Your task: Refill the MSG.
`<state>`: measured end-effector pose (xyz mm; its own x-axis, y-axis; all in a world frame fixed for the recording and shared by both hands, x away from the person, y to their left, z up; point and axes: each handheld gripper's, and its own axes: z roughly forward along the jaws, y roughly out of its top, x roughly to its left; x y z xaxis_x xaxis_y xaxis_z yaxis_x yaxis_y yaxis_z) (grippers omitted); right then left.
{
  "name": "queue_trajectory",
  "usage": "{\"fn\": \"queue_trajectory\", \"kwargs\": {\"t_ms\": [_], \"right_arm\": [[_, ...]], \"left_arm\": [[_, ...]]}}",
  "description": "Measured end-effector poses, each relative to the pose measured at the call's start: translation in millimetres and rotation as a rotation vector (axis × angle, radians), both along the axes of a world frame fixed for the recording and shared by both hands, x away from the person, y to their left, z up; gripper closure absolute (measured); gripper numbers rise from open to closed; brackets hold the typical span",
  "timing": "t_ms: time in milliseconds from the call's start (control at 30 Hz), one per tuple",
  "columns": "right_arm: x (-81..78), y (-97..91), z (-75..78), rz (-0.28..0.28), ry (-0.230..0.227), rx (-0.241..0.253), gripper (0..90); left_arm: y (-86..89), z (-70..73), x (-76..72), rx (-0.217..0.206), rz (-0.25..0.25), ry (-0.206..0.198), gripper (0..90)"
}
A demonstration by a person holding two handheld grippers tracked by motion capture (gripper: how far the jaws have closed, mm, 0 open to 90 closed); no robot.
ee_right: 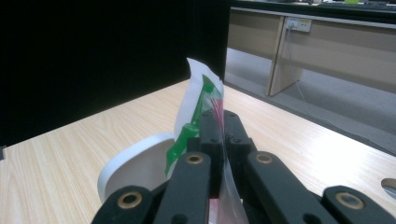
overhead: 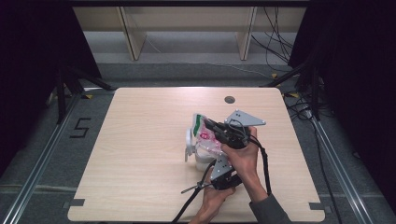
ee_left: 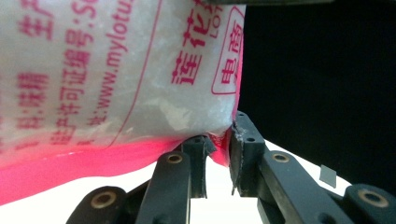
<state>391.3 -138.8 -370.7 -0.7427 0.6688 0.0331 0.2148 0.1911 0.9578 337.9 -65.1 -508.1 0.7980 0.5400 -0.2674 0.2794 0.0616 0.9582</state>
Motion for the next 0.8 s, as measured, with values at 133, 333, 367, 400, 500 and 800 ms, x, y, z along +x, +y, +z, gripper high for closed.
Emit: {"fn": "queue_trajectory", "kwargs": {"t_ms": [133,333,367,400,500,800], "right_arm": [[0.0,0.0,-0.1,-0.001,-0.006,-0.007,89.8],[-0.2,-0.8,0.2,-0.004,0.004,-0.008,89.8],[1.0,-0.1,-1.0,0.005,-0.002,0.0,89.8],[0.6,-1.0,-0.8,-0.002,-0.005,-0.002,89.8],[0.8,-2.4,1.2,-0.001,-0.019,-0.011,89.8],[0.3,-0.9,-0.1,-0.002,0.0,-0.006,89.8]], "left_arm": [[-0.3,-0.1,0.1,-0.001,-0.001,-0.006,77.7],[-1.4,-1.1,1.0,-0.016,-0.01,-0.008,77.8],[-1.4,-1.1,1.0,-0.016,-0.01,-0.008,77.8],[-1.2,-0.8,0.9,-0.016,-0.011,-0.012,77.8],[-1.2,-0.6,0.9,-0.017,-0.01,-0.008,77.8],[-1.6,-0.9,1.3,-0.017,-0.01,-0.011,77.8]]}}
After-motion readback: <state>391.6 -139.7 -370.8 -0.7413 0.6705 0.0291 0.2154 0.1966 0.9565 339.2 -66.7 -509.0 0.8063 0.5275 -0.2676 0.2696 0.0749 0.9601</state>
